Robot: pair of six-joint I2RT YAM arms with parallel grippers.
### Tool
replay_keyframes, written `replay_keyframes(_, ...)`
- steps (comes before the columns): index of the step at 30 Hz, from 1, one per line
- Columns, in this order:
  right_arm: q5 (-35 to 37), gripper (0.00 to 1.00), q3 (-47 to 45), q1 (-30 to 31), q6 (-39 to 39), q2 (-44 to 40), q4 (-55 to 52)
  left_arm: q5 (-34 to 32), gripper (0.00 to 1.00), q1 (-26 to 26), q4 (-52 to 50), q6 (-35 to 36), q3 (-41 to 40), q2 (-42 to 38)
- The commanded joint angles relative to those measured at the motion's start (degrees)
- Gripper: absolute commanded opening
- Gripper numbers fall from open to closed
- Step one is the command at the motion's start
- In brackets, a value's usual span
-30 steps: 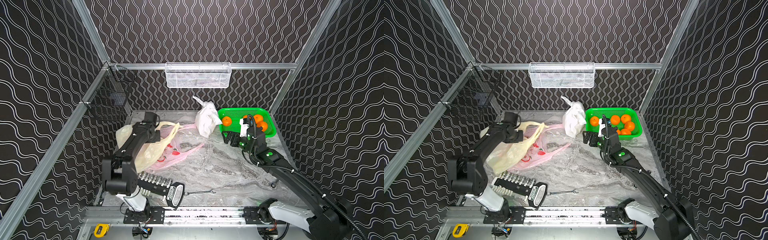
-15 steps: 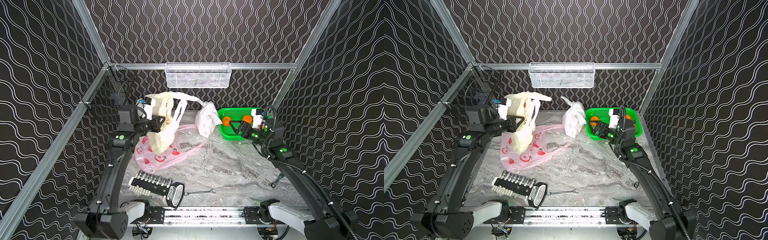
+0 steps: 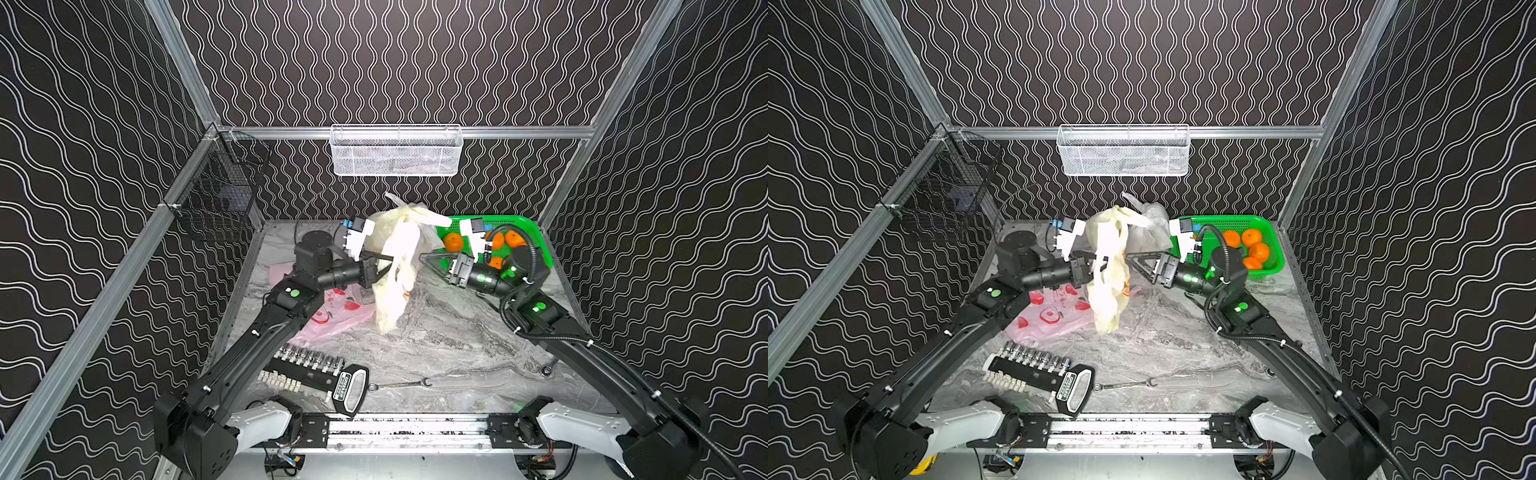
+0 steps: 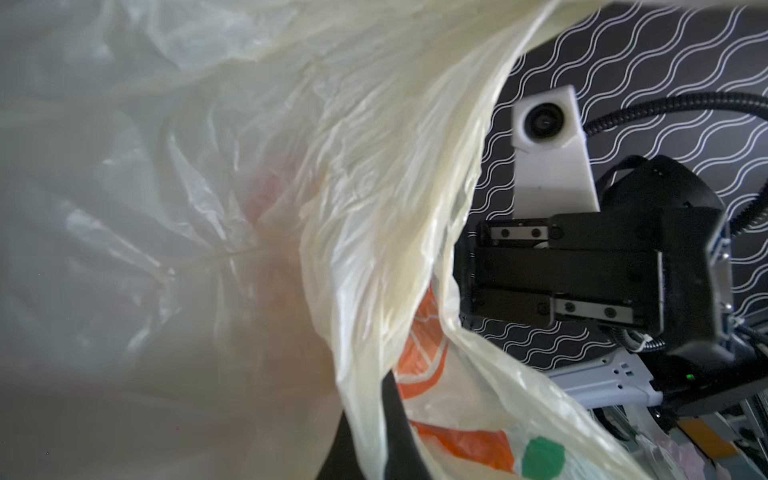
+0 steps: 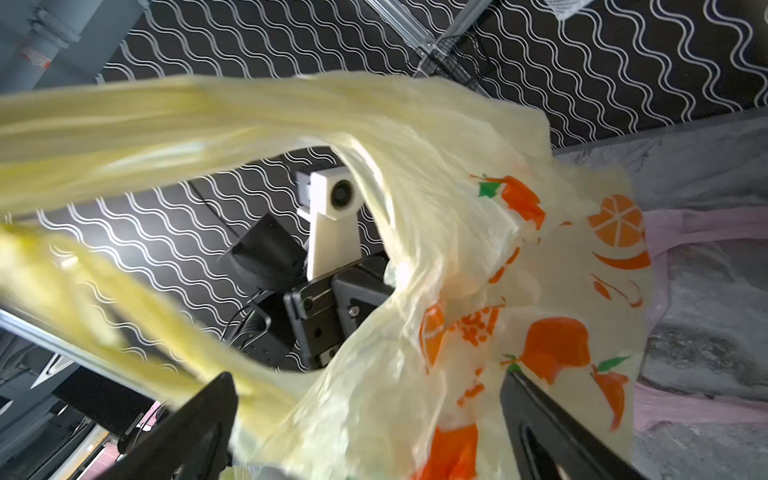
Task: Place the oranges into plastic bags & tie knots
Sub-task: Open the plastic bag at the center of the board.
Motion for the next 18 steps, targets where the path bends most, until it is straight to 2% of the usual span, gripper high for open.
replay_keyframes(1, 4.7, 1.0, 0.0, 1.2, 3.0, 1.2, 2.5, -0.5, 0.0, -1.6, 6.2, -1.2, -0.5, 0.8)
replay_keyframes(4, 7.0, 0.98, -0.7, 1.2, 4.8, 2.4, 3.7, -0.8, 0.0, -2.3, 5.8, -0.6, -0.8, 1.4)
replay_keyframes(9, 7.9, 0.78, 0.8, 1.2, 5.1, 4.2, 3.1, -1.6, 0.0, -2.5, 5.1, -0.1, -1.6, 0.9)
replay_keyframes(13, 7.0, 0.54, 0.7, 1.2, 5.6, 4.9, 4.0, -2.5, 0.01, -2.5, 4.4, 0.3, -1.9, 0.7)
replay_keyframes(18, 6.9, 0.2, 0.8, 1.2, 4.6, 4.9, 2.8, -4.2, 0.14, -2.6, 3.4, 0.7, -2.5, 0.1)
